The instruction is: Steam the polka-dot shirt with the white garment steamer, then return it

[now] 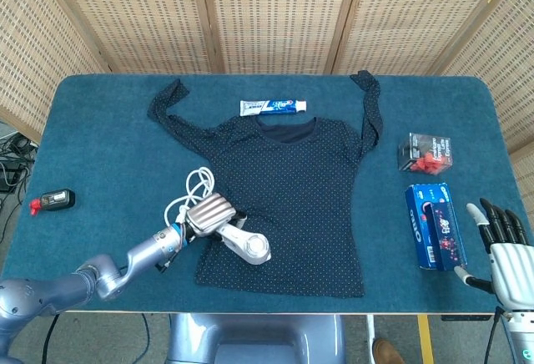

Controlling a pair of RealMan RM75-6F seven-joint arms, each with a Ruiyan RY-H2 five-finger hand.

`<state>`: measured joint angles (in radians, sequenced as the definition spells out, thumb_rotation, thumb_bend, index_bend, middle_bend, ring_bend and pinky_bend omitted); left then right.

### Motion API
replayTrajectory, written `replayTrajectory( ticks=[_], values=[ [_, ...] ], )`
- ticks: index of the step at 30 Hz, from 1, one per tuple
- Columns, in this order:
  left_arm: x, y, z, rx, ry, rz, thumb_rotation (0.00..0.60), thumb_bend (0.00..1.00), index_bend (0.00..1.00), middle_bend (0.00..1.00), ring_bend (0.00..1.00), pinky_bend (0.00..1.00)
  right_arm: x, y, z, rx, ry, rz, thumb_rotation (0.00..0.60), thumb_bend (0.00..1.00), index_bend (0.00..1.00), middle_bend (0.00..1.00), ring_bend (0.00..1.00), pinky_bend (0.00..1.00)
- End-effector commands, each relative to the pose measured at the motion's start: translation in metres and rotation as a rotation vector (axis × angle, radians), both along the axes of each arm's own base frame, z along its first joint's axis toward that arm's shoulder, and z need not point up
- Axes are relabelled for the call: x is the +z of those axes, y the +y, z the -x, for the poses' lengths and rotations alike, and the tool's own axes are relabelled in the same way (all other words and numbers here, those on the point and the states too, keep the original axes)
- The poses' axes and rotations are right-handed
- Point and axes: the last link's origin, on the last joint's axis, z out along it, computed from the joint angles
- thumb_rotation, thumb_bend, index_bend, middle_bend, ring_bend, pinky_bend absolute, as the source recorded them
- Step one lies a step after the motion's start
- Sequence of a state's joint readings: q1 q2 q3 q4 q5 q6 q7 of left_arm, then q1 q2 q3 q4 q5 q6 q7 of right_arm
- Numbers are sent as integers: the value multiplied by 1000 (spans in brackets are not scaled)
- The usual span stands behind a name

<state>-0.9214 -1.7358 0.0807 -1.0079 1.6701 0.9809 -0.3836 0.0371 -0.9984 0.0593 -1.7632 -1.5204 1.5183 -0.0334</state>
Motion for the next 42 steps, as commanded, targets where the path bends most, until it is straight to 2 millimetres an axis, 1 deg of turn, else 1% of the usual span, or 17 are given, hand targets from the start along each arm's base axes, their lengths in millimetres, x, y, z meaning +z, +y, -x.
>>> replayTrajectory(
  ticks=[1, 12, 15, 18, 24, 30, 34, 37, 40, 42],
  values=[
    [-5, -5, -7, -9, -16, 22, 600, 607, 961, 798, 732, 867, 1, 0, 0, 0, -1, 1, 600, 0, 70, 0, 0, 0],
    [-26, -23, -34, -32, -58, 98, 600, 606, 961, 798, 733, 867, 2, 1, 0, 4, -6, 2, 600, 0, 70, 0, 0, 0],
    [-27, -23, -34, -36, -55, 95, 600, 606, 961, 798, 732, 867, 2, 1, 0, 3, -7, 1, 600, 0, 70, 0, 0, 0],
    [-25, -20, -29, -33, -37, 80, 600, 607, 961, 798, 733, 867, 2, 1, 0, 5, -7, 1, 600, 0, 70, 0, 0, 0],
    [-16, -10, -12, -1, -3, 39, 600, 607, 961, 798, 732, 867, 1, 2, -1, 10, -5, -4, 600, 0, 70, 0, 0, 0],
    [3, 4, 9, 37, 19, -24, 600, 606, 961, 798, 733, 867, 0, 3, -3, 14, -3, -4, 600, 0, 70, 0, 0, 0],
    [14, 9, 20, 68, 19, -53, 600, 606, 961, 798, 732, 867, -1, 3, -3, 17, 1, -6, 600, 0, 70, 0, 0, 0],
    [21, 13, 25, 95, -3, -71, 600, 606, 961, 798, 732, 867, -2, 4, -4, 21, 2, -8, 600, 0, 70, 0, 0, 0],
    [29, 18, 24, 114, -36, -93, 600, 607, 961, 798, 733, 867, -2, 5, -5, 26, 3, -8, 600, 0, 70, 0, 0, 0],
    [39, 27, 22, 122, -66, -134, 600, 606, 961, 798, 733, 867, -2, 6, -6, 30, 3, -7, 600, 0, 70, 0, 0, 0]
  ],
)
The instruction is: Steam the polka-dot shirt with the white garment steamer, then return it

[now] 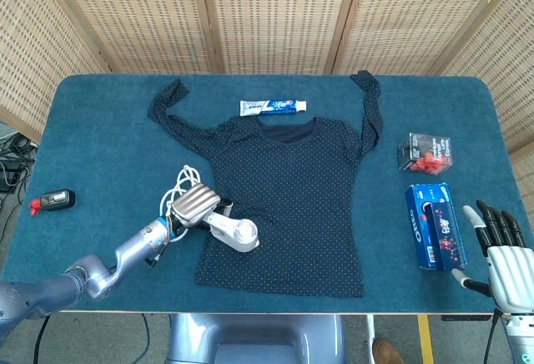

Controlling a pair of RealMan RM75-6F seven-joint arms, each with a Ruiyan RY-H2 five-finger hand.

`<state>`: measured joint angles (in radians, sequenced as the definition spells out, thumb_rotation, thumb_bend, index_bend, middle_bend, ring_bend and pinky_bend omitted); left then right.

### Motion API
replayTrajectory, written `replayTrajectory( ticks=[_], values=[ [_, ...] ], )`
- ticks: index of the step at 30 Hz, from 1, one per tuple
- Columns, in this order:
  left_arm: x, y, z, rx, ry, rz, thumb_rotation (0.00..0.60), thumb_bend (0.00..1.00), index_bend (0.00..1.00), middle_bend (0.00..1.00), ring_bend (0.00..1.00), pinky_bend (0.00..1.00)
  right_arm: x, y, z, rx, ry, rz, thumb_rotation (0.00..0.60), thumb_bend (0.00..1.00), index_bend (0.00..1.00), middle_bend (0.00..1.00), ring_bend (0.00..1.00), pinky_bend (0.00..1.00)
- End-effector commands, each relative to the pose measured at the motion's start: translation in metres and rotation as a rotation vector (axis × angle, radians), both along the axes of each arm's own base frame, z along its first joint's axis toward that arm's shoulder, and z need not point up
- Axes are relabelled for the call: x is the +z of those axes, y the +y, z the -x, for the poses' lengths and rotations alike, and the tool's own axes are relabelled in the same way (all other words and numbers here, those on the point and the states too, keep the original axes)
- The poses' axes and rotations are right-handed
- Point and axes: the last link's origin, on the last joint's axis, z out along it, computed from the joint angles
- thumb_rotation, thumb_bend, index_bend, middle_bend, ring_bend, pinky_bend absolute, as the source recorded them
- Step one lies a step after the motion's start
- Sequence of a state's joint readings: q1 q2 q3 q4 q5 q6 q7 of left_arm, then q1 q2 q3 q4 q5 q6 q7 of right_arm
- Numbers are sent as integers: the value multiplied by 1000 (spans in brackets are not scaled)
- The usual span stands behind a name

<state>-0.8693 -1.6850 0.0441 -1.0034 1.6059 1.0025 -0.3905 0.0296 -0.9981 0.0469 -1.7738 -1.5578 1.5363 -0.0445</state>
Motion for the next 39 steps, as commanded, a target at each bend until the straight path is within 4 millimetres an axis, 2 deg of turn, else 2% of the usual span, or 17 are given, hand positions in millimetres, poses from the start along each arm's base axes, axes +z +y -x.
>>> replayTrajectory(
  ticks=[1, 5, 9, 11, 14, 20, 25, 28, 39],
  values=[
    [14, 12, -2, 13, -38, -58, 600, 606, 961, 798, 733, 867, 0, 1, -1, 3, 0, 0, 600, 0, 70, 0, 0, 0],
    [39, 33, 1, 48, -70, -157, 600, 606, 961, 798, 732, 867, 0, 2, -2, 9, -3, 1, 600, 0, 70, 0, 0, 0],
    [65, 52, 14, 109, -82, -255, 600, 606, 961, 798, 733, 867, 0, 3, -2, 12, -4, 0, 600, 0, 70, 0, 0, 0],
    [78, 60, 25, 159, -95, -300, 600, 606, 961, 798, 732, 867, 0, 3, -3, 15, -5, -3, 600, 0, 70, 0, 0, 0],
    [101, 74, 53, 268, -103, -380, 600, 606, 961, 798, 733, 867, -1, 4, -4, 20, -7, -10, 600, 0, 70, 0, 0, 0],
    [126, 89, 93, 401, -77, -467, 600, 607, 961, 798, 733, 867, -3, 3, -5, 23, -3, -20, 600, 0, 71, 0, 0, 0],
    [124, 93, 109, 478, -74, -470, 600, 606, 961, 798, 732, 867, -5, 3, -5, 24, 4, -23, 600, 0, 71, 0, 0, 0],
    [112, 95, 116, 516, -51, -450, 600, 607, 961, 798, 732, 867, -8, 2, -5, 17, 9, -31, 600, 0, 71, 0, 0, 0],
    [80, 101, 111, 549, -31, -401, 600, 586, 961, 798, 731, 840, -9, -2, -1, -5, 16, -25, 600, 0, 71, 0, 0, 0]
  ],
)
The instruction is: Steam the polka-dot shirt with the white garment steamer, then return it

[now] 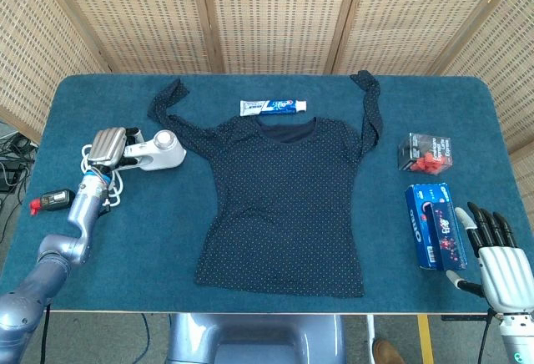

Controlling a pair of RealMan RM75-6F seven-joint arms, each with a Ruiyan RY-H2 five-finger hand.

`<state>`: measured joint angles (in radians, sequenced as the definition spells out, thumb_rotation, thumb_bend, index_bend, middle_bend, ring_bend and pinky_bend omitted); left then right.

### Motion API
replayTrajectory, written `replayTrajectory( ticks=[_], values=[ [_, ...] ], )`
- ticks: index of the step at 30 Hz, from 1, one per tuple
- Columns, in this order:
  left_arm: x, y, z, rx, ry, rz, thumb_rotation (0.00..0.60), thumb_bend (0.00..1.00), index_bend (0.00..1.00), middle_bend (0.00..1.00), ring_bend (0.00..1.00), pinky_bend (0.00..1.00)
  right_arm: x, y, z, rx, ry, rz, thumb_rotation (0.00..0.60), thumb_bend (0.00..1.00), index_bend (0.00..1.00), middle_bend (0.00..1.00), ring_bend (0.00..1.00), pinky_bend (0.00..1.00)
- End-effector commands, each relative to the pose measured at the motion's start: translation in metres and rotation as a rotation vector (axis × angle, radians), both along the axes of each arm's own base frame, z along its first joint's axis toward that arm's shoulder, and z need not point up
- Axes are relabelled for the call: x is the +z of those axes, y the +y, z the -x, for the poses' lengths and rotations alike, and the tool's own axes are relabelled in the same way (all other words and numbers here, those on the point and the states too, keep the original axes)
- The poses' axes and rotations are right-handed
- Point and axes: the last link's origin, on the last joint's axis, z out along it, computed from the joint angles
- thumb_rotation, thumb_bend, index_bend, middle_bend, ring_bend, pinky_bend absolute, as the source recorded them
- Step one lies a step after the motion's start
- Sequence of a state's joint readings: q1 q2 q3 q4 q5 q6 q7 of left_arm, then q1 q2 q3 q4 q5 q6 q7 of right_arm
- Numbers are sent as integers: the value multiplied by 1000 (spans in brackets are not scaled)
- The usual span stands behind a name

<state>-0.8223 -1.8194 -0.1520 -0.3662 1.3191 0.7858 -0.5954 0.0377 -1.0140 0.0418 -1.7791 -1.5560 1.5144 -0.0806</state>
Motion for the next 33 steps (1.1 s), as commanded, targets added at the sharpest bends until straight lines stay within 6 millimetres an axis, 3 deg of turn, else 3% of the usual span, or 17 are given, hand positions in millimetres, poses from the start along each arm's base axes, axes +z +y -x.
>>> replayTrajectory(
  ticks=[1, 4, 7, 9, 10, 12, 16, 18, 28, 33],
  values=[
    [-10, 2, -6, -2, -6, 20, 600, 575, 957, 798, 723, 818, 0, -1, 1, -3, 0, -2, 600, 0, 71, 0, 0, 0],
    [-15, 2, -7, 4, -6, 35, 600, 471, 868, 736, 667, 741, 0, -1, 1, -5, -1, -3, 600, 0, 71, 0, 0, 0],
    [-19, 1, -5, 10, 0, 45, 600, 176, 528, 455, 464, 552, 0, -1, 1, -5, -3, -2, 600, 0, 71, 0, 0, 0],
    [-20, 0, -2, 22, 6, 56, 600, 21, 244, 181, 244, 369, 0, -1, 1, -3, -5, -3, 600, 0, 71, 0, 0, 0],
    [-20, 0, -1, 23, 6, 61, 600, 1, 130, 77, 148, 289, 0, -1, 1, -2, -6, -3, 600, 0, 71, 0, 0, 0],
    [-19, -1, 0, 20, 0, 63, 600, 0, 24, 4, 41, 186, 1, 0, 1, 0, -7, -4, 600, 0, 71, 0, 0, 0],
    [-12, -6, -2, -27, -45, 52, 600, 0, 0, 0, 0, 36, 1, 1, -2, 11, -8, -5, 600, 0, 71, 0, 0, 0],
    [-7, -9, -4, -59, -73, 38, 600, 0, 0, 0, 0, 7, 0, 2, -3, 16, -8, -7, 600, 0, 71, 0, 0, 0],
    [20, -41, -1, -202, -107, -9, 600, 0, 0, 0, 0, 0, 1, 9, -9, 51, -20, -14, 600, 0, 71, 0, 0, 0],
    [51, -89, 9, -216, -77, -45, 600, 0, 0, 0, 0, 0, 5, 13, -11, 70, -33, -10, 600, 0, 71, 0, 0, 0]
  ],
)
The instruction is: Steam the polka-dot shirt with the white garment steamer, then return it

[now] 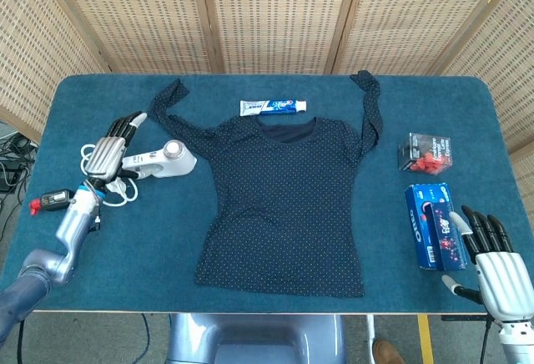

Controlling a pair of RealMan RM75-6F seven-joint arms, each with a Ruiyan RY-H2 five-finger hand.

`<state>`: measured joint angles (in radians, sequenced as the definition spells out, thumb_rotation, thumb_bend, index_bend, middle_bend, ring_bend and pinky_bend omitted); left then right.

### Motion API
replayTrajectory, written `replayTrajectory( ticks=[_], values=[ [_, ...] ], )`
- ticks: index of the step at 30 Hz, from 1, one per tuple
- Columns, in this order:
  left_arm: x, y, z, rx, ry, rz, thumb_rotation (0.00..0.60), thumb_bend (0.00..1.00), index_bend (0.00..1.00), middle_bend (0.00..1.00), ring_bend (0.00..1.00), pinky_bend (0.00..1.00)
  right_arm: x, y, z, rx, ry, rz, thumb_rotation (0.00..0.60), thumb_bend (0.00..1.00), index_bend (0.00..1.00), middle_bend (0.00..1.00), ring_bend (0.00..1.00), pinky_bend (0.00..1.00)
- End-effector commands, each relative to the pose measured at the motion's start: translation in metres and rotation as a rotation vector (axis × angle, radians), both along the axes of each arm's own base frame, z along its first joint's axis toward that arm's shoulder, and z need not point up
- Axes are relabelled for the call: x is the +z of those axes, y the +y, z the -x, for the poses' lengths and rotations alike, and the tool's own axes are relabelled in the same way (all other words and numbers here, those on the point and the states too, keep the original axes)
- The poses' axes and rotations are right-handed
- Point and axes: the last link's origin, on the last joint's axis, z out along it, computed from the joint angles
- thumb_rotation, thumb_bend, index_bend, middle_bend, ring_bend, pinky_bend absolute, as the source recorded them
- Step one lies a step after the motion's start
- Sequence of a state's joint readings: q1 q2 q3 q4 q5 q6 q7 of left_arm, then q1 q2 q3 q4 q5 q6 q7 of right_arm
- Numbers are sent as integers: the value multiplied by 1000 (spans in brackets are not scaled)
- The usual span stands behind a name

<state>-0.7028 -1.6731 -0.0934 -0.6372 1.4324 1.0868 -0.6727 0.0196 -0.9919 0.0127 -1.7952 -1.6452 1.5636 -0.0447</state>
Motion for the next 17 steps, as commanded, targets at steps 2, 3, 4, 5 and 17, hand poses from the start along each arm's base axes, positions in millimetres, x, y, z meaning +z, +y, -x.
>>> replayTrajectory(
  ticks=[2, 3, 4, 5, 17],
  values=[
    [46, -66, 13, 12, 76, -86, 600, 0, 0, 0, 0, 0, 3, 2, 0, 3, -11, 5, 600, 0, 71, 0, 0, 0],
    [51, -75, 13, 23, 89, -105, 600, 0, 0, 0, 0, 0, 4, 2, 1, 2, -12, 6, 600, 0, 71, 0, 0, 0],
    [59, -90, 13, 41, 111, -137, 600, 0, 0, 0, 0, 0, 5, 1, 1, 1, -14, 9, 600, 0, 71, 0, 0, 0],
    [64, -100, 14, 55, 126, -158, 600, 0, 0, 0, 0, 0, 5, 1, 1, 0, -15, 9, 600, 0, 71, 0, 0, 0],
    [100, -212, 22, 208, 273, -255, 600, 0, 0, 0, 0, 0, 6, 0, 6, -12, -13, 15, 600, 0, 71, 0, 0, 0]
  ],
)
